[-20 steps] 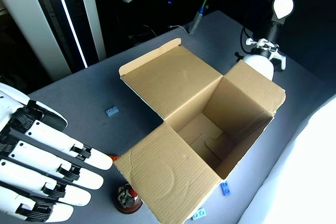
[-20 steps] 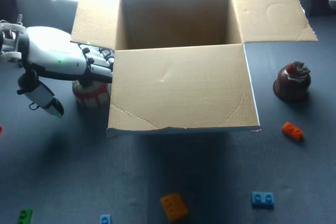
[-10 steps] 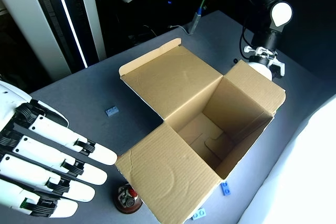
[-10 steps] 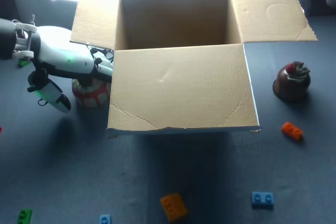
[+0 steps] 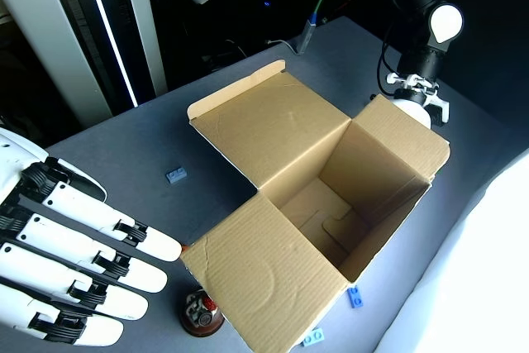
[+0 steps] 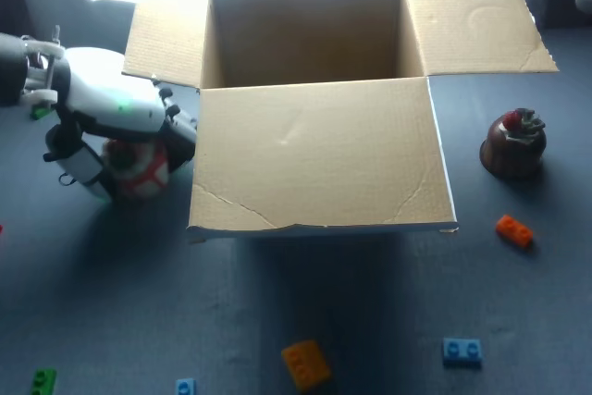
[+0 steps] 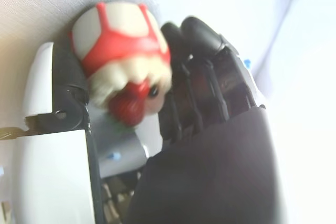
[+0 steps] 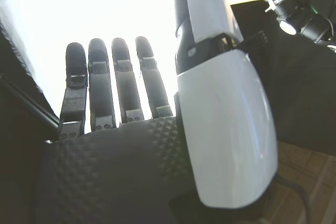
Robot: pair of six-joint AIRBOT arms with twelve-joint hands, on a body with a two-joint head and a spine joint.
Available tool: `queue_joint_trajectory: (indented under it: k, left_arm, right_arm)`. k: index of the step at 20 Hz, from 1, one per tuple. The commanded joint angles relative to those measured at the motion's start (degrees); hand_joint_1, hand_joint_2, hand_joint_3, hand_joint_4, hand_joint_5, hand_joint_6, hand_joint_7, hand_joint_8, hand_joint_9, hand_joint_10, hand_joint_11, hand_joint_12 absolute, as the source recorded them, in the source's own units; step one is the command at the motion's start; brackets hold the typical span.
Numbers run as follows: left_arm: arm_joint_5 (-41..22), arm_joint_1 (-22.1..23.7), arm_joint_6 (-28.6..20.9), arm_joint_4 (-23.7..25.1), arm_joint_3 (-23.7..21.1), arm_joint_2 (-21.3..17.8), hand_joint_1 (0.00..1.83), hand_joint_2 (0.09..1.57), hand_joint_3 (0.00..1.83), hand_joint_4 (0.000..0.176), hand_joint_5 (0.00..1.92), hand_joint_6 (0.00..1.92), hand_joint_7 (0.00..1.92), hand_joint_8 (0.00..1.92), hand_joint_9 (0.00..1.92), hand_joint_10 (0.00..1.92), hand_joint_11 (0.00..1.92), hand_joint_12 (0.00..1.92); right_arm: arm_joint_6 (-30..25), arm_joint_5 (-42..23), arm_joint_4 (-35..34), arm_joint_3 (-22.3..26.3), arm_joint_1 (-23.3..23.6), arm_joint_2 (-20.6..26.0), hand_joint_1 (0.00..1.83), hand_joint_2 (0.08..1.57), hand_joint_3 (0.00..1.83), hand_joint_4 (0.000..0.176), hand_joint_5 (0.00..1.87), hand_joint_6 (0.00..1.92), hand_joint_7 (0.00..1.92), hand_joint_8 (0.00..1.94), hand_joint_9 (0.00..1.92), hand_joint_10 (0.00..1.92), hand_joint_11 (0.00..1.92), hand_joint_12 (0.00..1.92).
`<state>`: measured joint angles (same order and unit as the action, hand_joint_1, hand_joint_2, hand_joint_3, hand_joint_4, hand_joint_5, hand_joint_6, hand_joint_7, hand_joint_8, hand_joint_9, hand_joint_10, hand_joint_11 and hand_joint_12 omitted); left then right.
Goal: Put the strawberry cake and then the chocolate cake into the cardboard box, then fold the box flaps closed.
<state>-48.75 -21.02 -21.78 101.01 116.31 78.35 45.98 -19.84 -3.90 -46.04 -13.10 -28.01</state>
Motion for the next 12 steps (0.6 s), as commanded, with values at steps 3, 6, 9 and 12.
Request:
queue_joint_trajectory:
  k: [3, 6, 9, 12]
  left_arm:
    - [0.1, -0.6, 0.0, -3.3, -1.1, -1.7, 1.28, 1.31, 0.01, 0.000, 0.51, 1.52, 0.53, 1.66, 0.71, 1.71, 0.82, 1.85]
    - [0.1, -1.1, -0.6, -3.4, -2.5, -2.8, 1.28, 1.31, 0.01, 0.000, 0.49, 1.56, 0.55, 1.64, 0.72, 1.66, 0.80, 1.81]
    - [-0.3, -1.2, -0.8, -4.4, -3.6, -4.4, 1.29, 1.30, 0.00, 0.000, 0.52, 1.52, 0.58, 1.59, 0.75, 1.61, 0.81, 1.75]
    - [-0.8, -1.1, -1.5, -5.5, -4.5, -6.3, 1.31, 1.29, 0.00, 0.000, 0.56, 1.40, 0.59, 1.61, 0.75, 1.64, 0.78, 1.76]
  right_arm:
    - [0.0, -6.7, -0.5, -0.1, 0.7, 0.7, 0.94, 1.10, 0.01, 0.000, 0.28, 0.01, 0.25, 0.00, 0.28, 0.00, 0.00, 0.79]
    - [0.0, -6.8, -0.5, -0.1, 0.7, 0.8, 0.92, 1.10, 0.01, 0.000, 0.29, 0.01, 0.25, 0.00, 0.28, 0.00, 0.00, 0.78]
    - [0.0, -6.8, -0.5, -0.1, 0.7, 0.8, 0.94, 1.09, 0.00, 0.000, 0.29, 0.00, 0.26, 0.00, 0.29, 0.00, 0.00, 0.76]
    - [0.0, -6.8, -0.5, -0.1, 0.7, 0.8, 0.93, 1.08, 0.00, 0.000, 0.28, 0.00, 0.27, 0.00, 0.32, 0.01, 0.00, 0.80]
